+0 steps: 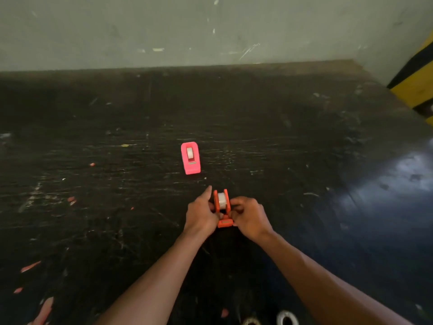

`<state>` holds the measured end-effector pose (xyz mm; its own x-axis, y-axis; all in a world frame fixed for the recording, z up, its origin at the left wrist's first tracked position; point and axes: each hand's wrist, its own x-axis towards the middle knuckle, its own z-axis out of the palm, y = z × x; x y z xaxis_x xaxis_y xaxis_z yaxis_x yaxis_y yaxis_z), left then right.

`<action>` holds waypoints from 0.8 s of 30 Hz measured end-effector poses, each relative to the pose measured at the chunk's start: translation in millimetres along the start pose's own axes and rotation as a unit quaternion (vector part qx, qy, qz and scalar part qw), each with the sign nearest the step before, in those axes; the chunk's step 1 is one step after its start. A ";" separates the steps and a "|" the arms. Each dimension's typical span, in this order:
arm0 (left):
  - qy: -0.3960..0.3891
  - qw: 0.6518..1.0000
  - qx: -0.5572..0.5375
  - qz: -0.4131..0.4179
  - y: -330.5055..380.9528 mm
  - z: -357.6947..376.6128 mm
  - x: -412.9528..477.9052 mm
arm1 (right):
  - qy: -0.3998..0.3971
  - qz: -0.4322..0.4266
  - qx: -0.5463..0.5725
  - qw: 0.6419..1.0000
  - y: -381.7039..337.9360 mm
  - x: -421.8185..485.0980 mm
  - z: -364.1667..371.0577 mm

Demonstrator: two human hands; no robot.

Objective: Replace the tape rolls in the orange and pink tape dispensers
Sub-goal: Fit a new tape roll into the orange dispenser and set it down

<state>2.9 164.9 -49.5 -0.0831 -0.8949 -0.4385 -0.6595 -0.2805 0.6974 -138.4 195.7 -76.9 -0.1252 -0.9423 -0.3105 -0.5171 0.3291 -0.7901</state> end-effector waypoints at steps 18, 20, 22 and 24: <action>0.020 0.998 0.051 0.041 60.3 -21.9 167.6 | 0.048 0.008 -0.026 0.998 -37.9 167.2 -21.8; 0.026 0.996 0.067 0.048 60.6 -22.6 167.2 | 0.058 -0.015 -0.034 0.998 -38.5 164.8 -24.3; 0.029 0.997 0.062 0.046 62.7 -23.4 164.0 | 0.082 -0.072 -0.068 0.992 -42.0 162.7 -29.2; 0.027 0.998 0.038 0.035 65.6 -24.3 163.5 | 0.083 -0.129 -0.105 0.983 -47.9 162.5 -32.5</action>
<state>-35.8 -8.3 -61.8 -0.0921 -0.9289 -0.3587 -0.7087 -0.1919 0.6789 -161.6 24.8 -72.3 -0.0953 -0.9954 -0.0099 -0.7115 0.0751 -0.6986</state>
